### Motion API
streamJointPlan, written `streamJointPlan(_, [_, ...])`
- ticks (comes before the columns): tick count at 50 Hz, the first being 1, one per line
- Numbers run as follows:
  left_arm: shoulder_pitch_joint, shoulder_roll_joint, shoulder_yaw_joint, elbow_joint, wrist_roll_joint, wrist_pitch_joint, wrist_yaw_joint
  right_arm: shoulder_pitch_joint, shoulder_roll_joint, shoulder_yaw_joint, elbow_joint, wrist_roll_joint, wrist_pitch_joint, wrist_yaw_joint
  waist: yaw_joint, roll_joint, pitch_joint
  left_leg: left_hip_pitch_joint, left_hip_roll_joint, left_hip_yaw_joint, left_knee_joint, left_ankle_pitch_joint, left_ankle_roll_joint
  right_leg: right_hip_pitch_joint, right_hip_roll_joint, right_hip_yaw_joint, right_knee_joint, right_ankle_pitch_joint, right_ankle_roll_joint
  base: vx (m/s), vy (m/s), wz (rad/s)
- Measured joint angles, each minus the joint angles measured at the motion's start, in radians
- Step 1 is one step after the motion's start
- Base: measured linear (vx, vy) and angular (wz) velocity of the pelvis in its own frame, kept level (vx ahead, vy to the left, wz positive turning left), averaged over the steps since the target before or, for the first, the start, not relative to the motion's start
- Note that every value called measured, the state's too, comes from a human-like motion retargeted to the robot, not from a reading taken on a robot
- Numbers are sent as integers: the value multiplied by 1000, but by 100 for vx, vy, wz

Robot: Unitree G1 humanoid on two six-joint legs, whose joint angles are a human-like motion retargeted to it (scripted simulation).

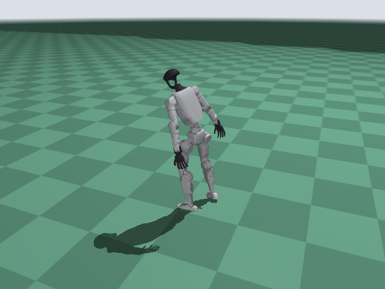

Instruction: Upper body actions

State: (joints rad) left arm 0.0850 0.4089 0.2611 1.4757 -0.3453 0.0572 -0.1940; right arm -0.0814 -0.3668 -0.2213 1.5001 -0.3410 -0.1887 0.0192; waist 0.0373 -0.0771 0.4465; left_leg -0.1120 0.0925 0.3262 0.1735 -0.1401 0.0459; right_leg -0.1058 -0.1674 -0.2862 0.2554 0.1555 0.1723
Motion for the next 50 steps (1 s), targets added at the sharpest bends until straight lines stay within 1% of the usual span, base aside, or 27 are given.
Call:
streamJointPlan(3, [-5, -10, -16, -22, 22, -14, 37, 22, 22, 1, 21, -28, 9, -9, -34, 5, -45, 40, -14, 8, -20, -3, -2, 26, 20, 25, -42, -26, -37, 11, 36, -28])
streamJointPlan(6, [-11, -27, -22, -35, 13, -9, 72, 66, 58, -15, 54, -26, 15, -17, -31, 4, -112, 61, -34, 19, -42, -1, -9, 46, 17, 50, -79, -56, -30, 12, 23, -36])
streamJointPlan(9, [-9, -67, -13, -75, -7, -9, 69, 134, 102, -36, 85, -16, 28, -2, 0, 9, -192, 77, -47, 43, -67, 5, -17, 62, 7, 19, -127, -51, -32, 15, 15, -25])
streamJointPlan(11, [-8, -112, -10, -105, -46, -43, 95, 170, 128, -49, 100, -16, 42, 13, 28, 21, -241, 85, -50, 62, -84, 9, -22, 70, 8, -11, -156, -38, -41, 3, 15, -25])
streamJointPlan(13, [-13, -165, -23, -126, -105, -91, 136, 186, 150, -57, 106, -26, 56, 23, 49, 37, -267, 97, -52, 76, -100, 14, -27, 82, 13, -35, -179, -28, -45, -9, 18, -23])
streamJointPlan(16, [-16, -227, -44, -156, -148, -135, 149, 183, 182, -32, 93, -51, 75, 7, 44, 58, -282, 125, -54, 88, -126, 27, -35, 98, 29, -16, -190, -34, -60, -14, 19, -10])
streamJointPlan(20, [0, -250, -109, -189, -79, -137, 96, 159, 223, 34, 57, -67, 92, -34, 3, 84, -303, 148, -47, 100, -153, 44, -45, 115, 46, -14, -194, -51, -73, -11, 16, 12])
streamJointPlan(23, [10, -227, -174, -202, 36, -122, 88, 141, 249, 73, 27, -76, 99, -47, -10, 99, -320, 154, -40, 96, -167, 54, -53, 119, 55, -14, -196, -60, -77, -8, 12, 10])
streamJointPlan(26, [35, -190, -228, -225, 161, -110, 98, 122, 259, 118, 11, -92, 106, -60, -7, 101, -349, 153, -43, 98, -177, 58, -59, 111, 68, -9, -203, -64, -95, -4, 11, 1])
streamJointPlan(30, [81, -153, -242, -234, 260, -85, 115, 92, 262, 184, 24, -129, 116, -61, 4, 105, -384, 153, -31, 100, -186, 61, -69, 101, 68, -5, -201, -67, -91, 2, 7, -2])
streamJointPlan(33, [108, -153, -214, -210, 235, -59, 91, 69, 260, 241, 50, -136, 122, -31, 16, 95, -402, 156, -28, 106, -189, 62, -75, 95, 71, 4, -197, -71, -94, 2, 0, -3])
streamJointPlan(39, [102, -164, -188, -109, 101, -29, 7, 40, 256, 301, 61, -139, 123, 6, 19, 73, -405, 165, -29, 86, -192, 67, -78, 113, 71, -4, -196, -84, -96, 2, -2, 13])
streamJointPlan(43, [60, -181, -189, -24, 85, -20, -8, 42, 256, 277, 39, -137, 115, 15, 14, 69, -410, 163, -34, 61, -198, 74, -76, 129, 70, -24, -204, -88, -95, 3, -1, 32])
streamJointPlan(45, [34, -197, -169, 20, 95, -2, 3, 46, 257, 249, 23, -131, 109, 24, 10, 68, -415, 160, -39, 49, -202, 77, -75, 135, 70, -37, -210, -88, -95, 3, 0, 30])
streamJointPlan(47, [2, -233, -117, 62, 71, 17, 50, 49, 258, 221, 15, -119, 104, 37, 12, 65, -421, 156, -45, 41, -207, 81, -73, 137, 67, -46, -214, -88, -94, 3, 2, 21])
streamJointPlan(50, [-38, -286, -49, 104, -26, -5, 75, 47, 254, 178, 17, -107, 103, 54, 17, 61, -433, 149, -53, 35, -211, 84, -71, 132, 60, -56, -215, -88, -92, 4, 2, 7])
